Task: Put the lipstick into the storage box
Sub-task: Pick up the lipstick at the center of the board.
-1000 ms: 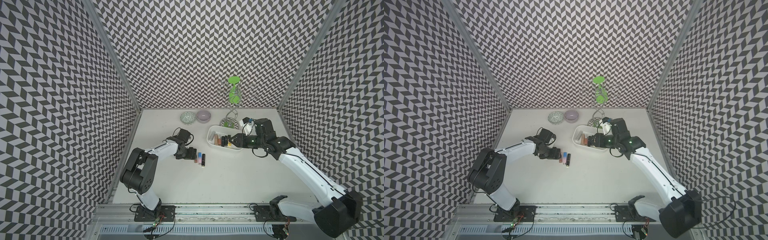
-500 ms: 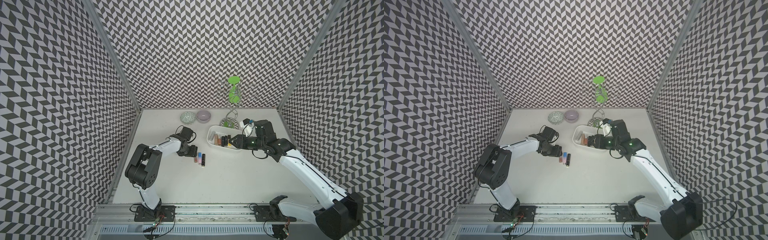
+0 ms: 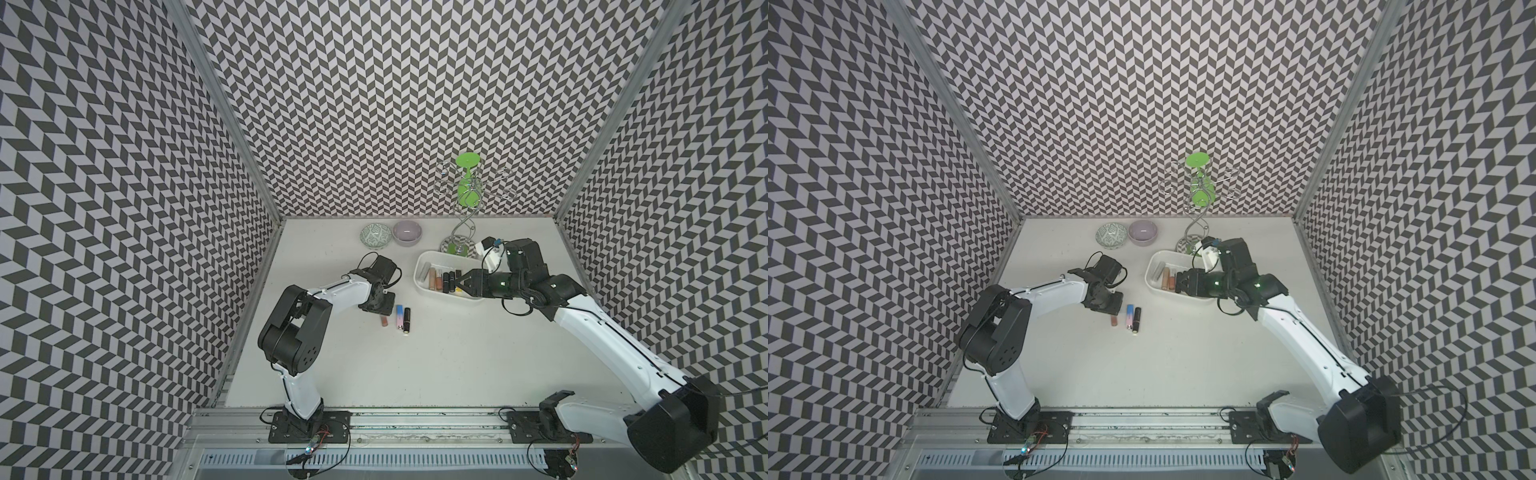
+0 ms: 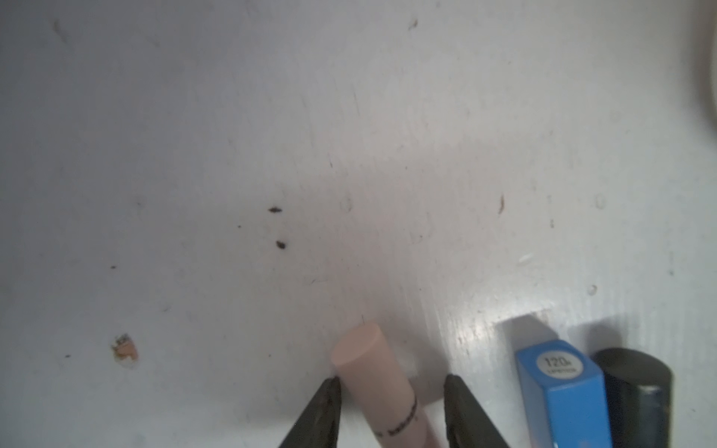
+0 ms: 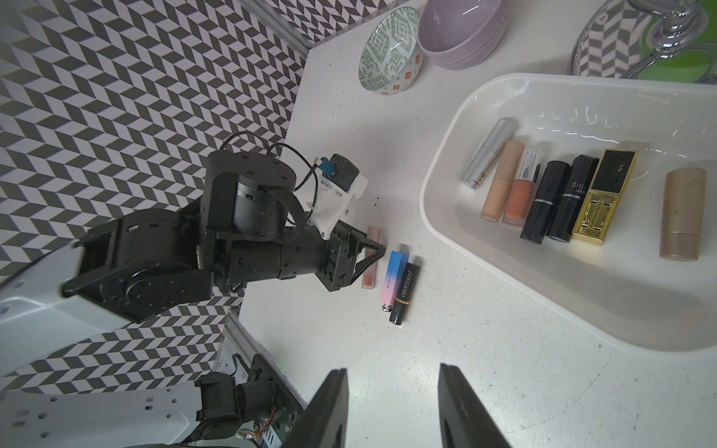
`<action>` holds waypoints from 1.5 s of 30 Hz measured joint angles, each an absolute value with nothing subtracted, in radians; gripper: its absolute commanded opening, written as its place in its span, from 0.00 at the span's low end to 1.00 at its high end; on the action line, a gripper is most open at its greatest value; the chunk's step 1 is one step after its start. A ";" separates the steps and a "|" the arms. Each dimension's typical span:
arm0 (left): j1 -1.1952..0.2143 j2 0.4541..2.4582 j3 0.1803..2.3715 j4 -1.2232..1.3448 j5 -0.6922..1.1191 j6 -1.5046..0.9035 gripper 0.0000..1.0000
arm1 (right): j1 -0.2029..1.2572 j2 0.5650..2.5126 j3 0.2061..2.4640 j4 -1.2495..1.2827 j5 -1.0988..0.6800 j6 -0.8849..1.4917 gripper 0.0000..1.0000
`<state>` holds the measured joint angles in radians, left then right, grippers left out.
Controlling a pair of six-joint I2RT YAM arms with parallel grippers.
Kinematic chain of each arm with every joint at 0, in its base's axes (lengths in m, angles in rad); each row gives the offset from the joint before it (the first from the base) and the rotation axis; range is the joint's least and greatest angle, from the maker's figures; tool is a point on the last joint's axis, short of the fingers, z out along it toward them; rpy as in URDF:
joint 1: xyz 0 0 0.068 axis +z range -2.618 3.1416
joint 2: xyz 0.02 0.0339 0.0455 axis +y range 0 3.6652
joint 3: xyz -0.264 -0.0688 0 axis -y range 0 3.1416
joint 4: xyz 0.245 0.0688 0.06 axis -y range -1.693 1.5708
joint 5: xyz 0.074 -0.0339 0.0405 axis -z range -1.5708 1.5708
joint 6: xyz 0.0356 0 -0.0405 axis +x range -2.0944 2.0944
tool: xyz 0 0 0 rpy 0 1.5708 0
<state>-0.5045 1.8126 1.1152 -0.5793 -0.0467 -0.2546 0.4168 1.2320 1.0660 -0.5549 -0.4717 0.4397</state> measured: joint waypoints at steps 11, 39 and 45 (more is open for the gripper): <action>-0.504 1.815 1.116 -0.578 -0.061 -0.247 0.19 | 0.417 1.232 1.067 -0.553 -0.477 0.426 0.42; -0.340 1.336 0.999 0.007 0.868 -0.779 0.19 | 0.397 1.240 1.077 -0.217 -0.912 0.607 0.63; -0.347 1.335 0.991 0.162 0.969 -0.888 0.19 | 0.449 1.254 1.077 -0.168 -0.929 0.638 0.63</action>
<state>-0.3470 1.3350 0.9913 0.1623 0.9688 -0.8879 0.4488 1.2537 1.0771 -0.1677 -0.9295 0.6376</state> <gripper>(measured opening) 0.225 0.629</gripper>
